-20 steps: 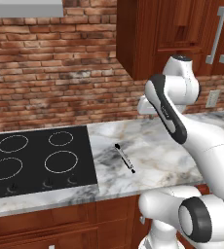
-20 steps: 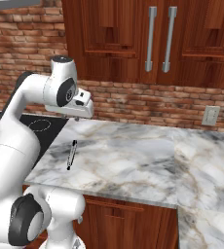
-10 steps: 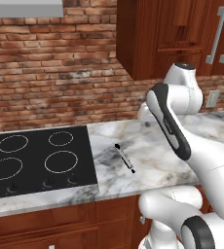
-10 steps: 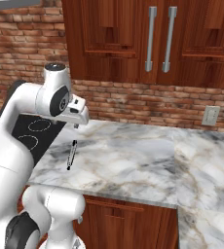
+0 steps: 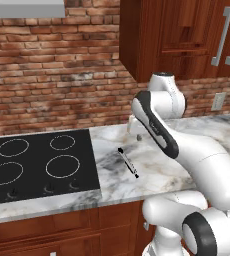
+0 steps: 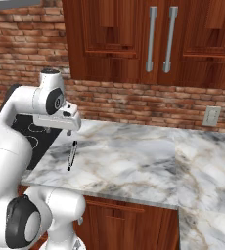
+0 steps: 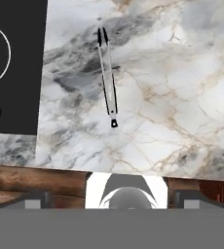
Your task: Pick up the tongs from the counter and place them near the plate next to the oven.
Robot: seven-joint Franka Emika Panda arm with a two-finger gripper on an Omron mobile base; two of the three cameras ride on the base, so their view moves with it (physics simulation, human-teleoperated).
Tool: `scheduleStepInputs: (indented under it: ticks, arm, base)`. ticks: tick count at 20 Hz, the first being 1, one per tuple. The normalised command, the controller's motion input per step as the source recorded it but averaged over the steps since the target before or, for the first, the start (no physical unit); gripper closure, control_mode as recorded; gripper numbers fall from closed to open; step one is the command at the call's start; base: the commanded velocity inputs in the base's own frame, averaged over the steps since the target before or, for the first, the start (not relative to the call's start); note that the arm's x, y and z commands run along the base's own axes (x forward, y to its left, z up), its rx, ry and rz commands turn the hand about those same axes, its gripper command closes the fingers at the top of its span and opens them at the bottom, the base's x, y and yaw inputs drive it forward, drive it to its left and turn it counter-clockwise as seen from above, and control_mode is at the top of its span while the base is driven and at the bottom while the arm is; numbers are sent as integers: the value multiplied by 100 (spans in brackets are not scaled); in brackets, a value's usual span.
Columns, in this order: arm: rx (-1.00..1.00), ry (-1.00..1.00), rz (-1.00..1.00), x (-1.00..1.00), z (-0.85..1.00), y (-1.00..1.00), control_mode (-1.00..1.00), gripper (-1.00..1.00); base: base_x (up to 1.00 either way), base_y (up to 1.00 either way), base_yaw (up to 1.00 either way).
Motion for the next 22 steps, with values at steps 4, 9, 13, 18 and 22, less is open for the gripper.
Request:
scheduleStepInputs:
  ticks: [4,9,13,18,22]
  arm:
    - [-8,21,10,14,-44,16,-100,-100]
    - [-14,3,9,-4,-55,5,-100,-100]
    - [-6,0,1,-3,-45,4,-100,-100]
    - [0,0,0,8,-31,16,-100,-100]
    - [0,0,0,14,-29,3,-100,-100]
  base:
    - [0,0,0]
    - [0,0,0]
    - [0,0,0]
    - [0,0,0]
    - [0,0,0]
